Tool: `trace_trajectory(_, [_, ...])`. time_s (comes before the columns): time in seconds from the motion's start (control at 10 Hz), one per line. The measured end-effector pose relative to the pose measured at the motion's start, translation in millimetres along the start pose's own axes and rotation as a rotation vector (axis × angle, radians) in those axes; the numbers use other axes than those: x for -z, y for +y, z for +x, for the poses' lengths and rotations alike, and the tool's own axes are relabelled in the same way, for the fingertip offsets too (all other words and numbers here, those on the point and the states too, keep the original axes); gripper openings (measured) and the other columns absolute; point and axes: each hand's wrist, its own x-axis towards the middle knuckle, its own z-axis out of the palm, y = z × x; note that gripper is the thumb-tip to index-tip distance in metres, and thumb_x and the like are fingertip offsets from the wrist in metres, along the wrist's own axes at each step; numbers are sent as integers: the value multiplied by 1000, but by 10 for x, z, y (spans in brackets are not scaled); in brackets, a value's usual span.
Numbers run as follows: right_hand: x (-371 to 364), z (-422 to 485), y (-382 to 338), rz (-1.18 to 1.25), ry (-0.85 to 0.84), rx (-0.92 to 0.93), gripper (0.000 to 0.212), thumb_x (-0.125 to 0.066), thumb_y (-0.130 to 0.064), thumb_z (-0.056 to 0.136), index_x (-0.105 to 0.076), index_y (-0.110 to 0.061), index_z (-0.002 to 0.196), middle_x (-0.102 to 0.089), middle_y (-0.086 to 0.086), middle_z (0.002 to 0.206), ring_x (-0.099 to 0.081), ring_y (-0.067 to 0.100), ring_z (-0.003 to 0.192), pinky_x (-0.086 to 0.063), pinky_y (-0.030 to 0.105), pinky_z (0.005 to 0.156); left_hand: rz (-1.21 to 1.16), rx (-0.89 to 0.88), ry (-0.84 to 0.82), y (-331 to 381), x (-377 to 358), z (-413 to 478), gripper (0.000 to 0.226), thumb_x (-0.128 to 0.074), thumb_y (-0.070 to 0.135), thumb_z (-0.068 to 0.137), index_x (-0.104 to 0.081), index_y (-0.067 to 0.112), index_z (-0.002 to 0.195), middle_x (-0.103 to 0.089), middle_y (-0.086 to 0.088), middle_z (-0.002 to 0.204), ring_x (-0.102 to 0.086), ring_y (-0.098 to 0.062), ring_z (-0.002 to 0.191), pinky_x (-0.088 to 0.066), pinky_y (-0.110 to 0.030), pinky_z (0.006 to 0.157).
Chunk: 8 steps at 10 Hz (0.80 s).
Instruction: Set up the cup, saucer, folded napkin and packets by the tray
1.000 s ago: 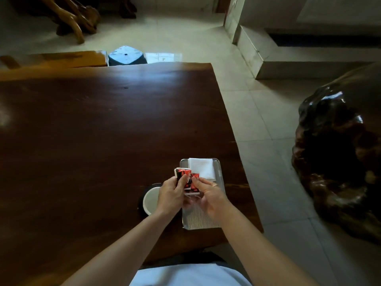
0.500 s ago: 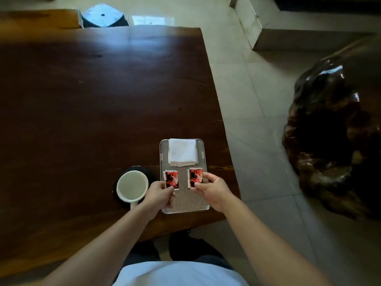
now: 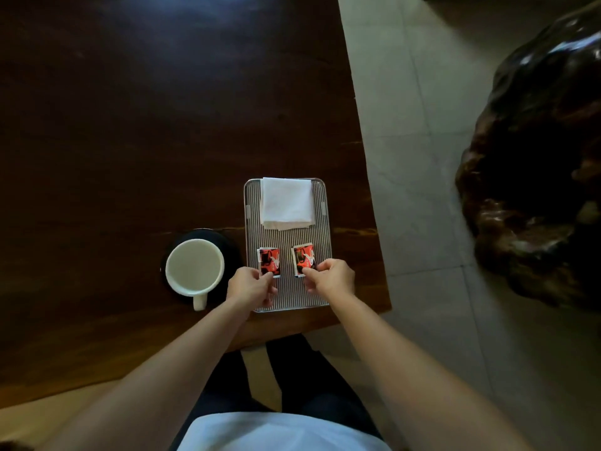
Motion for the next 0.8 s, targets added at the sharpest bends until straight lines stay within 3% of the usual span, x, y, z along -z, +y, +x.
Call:
trace_trajectory(0.3, [-4,94,41,-114,18,-39,26,-78,-32,84,-68,-8,83,-73,3,67,-71,7,54,-56,19,50,193,2,53,143,30,-23,41,-65,33,96,-72,0,75,-73,-10,62,-69,-16,46,-55,-26,44])
trace_trajectory(0.4, [-3,111,59,-154,47,-47,29,-81,-34,81,-68,-8,80,-72,3,65,-70,7,53,-61,26,55,271,12,81,178,25,-39,44,-66,36,95,-71,-2,74,-71,-10,59,-67,-15,40,-49,-23,37])
trace_trajectory(0.6, [92,82,47,-255,10,-4,30,-83,-36,79,-69,-10,77,-73,3,69,-72,11,59,-63,31,62,290,11,48,211,35,-85,49,-65,36,95,-67,-1,64,-68,-10,51,-69,-23,44,-60,-34,50])
trace_trajectory(0.7, [193,10,-52,-342,-46,50,28,-81,-37,80,-69,-11,82,-72,4,79,-72,15,70,-63,33,69,263,-21,-9,316,68,-191,39,-67,29,95,-63,3,67,-66,-11,56,-64,-22,46,-60,-36,54])
trace_trajectory(0.8, [313,-105,-236,-335,-151,121,20,-73,-32,89,-67,-13,87,-66,1,80,-68,14,72,-61,30,68,311,-82,-54,556,117,-404,27,-65,30,96,-67,6,83,-70,-11,71,-65,-19,53,-60,-32,54])
